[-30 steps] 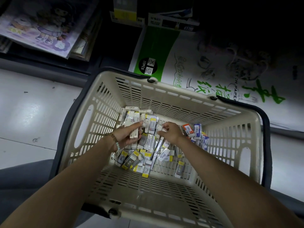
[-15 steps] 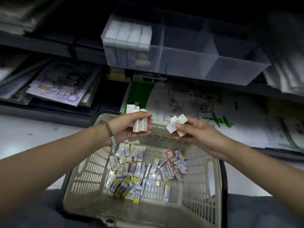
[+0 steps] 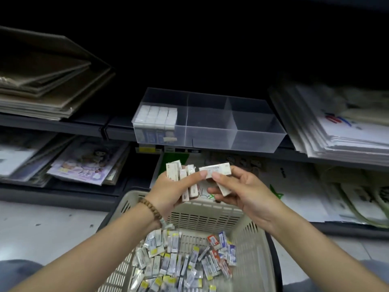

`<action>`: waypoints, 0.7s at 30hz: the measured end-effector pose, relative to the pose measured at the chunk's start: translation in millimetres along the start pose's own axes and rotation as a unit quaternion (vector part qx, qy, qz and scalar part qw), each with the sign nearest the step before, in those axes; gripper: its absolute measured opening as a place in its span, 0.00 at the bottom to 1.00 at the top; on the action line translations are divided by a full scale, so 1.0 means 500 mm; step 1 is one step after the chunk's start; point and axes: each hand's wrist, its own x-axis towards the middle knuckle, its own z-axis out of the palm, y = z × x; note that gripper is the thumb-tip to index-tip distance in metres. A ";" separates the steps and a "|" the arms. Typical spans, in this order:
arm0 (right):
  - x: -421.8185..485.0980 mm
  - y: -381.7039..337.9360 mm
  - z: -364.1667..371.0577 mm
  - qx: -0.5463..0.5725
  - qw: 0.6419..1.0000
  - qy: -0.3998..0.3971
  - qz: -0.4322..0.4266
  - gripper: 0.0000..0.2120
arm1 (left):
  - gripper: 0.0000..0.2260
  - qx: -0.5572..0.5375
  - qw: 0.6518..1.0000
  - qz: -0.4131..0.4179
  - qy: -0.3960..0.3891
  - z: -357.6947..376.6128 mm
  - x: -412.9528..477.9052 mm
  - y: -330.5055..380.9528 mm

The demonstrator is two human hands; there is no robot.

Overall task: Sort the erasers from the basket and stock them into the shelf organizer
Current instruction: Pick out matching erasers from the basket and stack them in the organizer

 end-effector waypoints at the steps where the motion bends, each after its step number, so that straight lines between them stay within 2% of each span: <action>1: -0.002 0.000 -0.002 -0.003 1.000 -0.008 0.002 0.23 | 0.19 0.003 1.000 0.010 -0.004 -0.001 0.000 0.000; 4: -0.004 -0.009 -0.012 -0.021 0.999 -0.024 0.009 0.22 | 0.21 0.025 0.999 0.041 0.010 -0.016 0.007 0.007; 7: 0.000 -0.024 -0.036 -0.041 0.999 0.023 0.003 0.16 | 0.23 0.099 0.992 0.070 0.036 -0.042 0.022 0.024; 9: 0.000 -0.031 -0.050 -0.049 0.997 0.053 -0.020 0.13 | 0.21 0.190 0.976 0.102 0.024 -0.054 0.026 0.033; 11: -0.003 -0.036 -0.055 -0.101 0.993 0.046 -0.034 0.14 | 0.19 0.223 0.968 0.114 -0.011 -0.058 0.028 0.038; 15: -0.004 -0.023 -0.037 -0.160 0.986 -0.035 0.018 0.18 | 0.18 0.228 0.965 0.101 -0.080 -0.049 0.028 0.032; 21: 0.006 -0.010 -0.017 -0.117 0.992 -0.030 0.035 0.17 | 0.24 0.090 0.995 0.017 -0.046 -0.032 0.029 0.004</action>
